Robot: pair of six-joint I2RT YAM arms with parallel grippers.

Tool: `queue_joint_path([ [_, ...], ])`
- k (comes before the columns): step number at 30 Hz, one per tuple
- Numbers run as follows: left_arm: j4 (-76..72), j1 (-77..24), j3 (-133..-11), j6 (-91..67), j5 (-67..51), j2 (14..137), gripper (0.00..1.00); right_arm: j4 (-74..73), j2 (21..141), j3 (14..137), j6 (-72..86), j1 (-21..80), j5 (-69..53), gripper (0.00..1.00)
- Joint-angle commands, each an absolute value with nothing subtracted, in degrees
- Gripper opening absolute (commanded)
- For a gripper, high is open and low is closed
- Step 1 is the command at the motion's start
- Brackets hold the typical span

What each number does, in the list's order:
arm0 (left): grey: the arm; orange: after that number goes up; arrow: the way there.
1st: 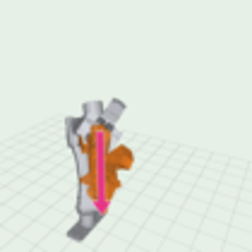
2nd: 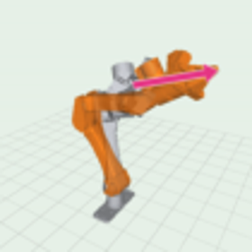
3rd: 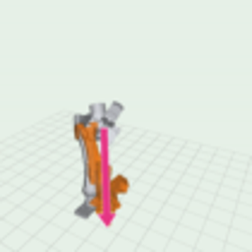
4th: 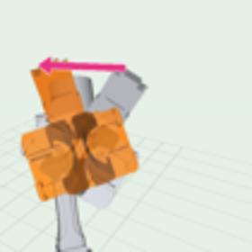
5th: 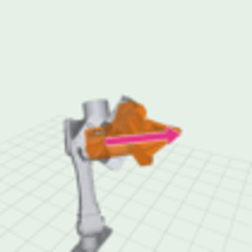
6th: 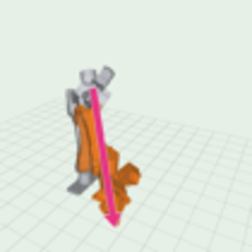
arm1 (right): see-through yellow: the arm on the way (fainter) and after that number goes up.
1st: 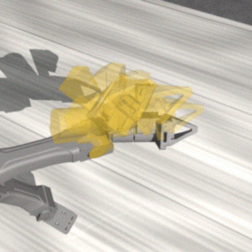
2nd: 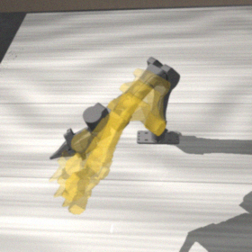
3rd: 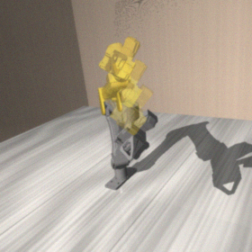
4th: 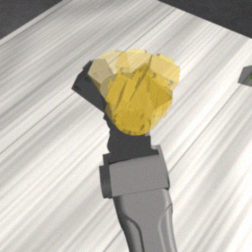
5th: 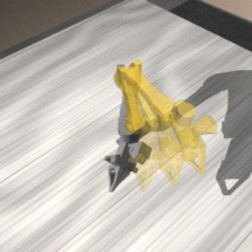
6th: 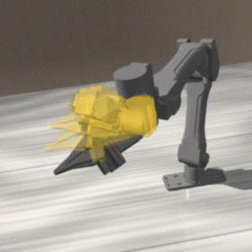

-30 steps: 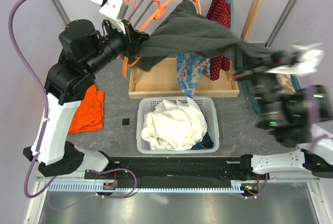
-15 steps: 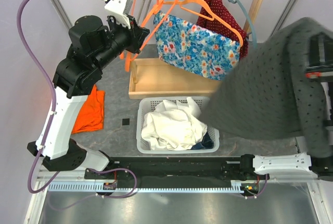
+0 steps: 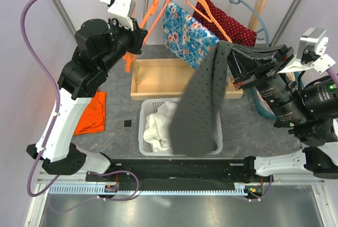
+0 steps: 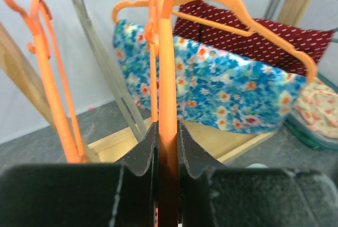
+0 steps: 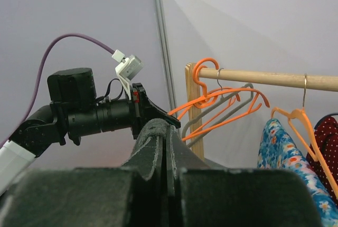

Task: Remove the skirt from the hanger

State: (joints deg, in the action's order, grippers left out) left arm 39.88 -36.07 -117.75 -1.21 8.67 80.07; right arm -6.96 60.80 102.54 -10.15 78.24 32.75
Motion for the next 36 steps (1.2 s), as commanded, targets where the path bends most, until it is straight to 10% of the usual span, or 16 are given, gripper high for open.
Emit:
queue_joint_path([
  [1, 34.4, -35.9, -115.3, 2.6, 12.9, 78.1, 0.02, -3.0, 60.8, 104.9, -9.1, 78.3, 30.9, 0.00],
  [36, 33.6, -35.6, -115.6, 3.1, 15.5, 82.3, 0.02, -6.0, 63.8, 79.5, -1.2, 78.3, 41.1, 0.00],
])
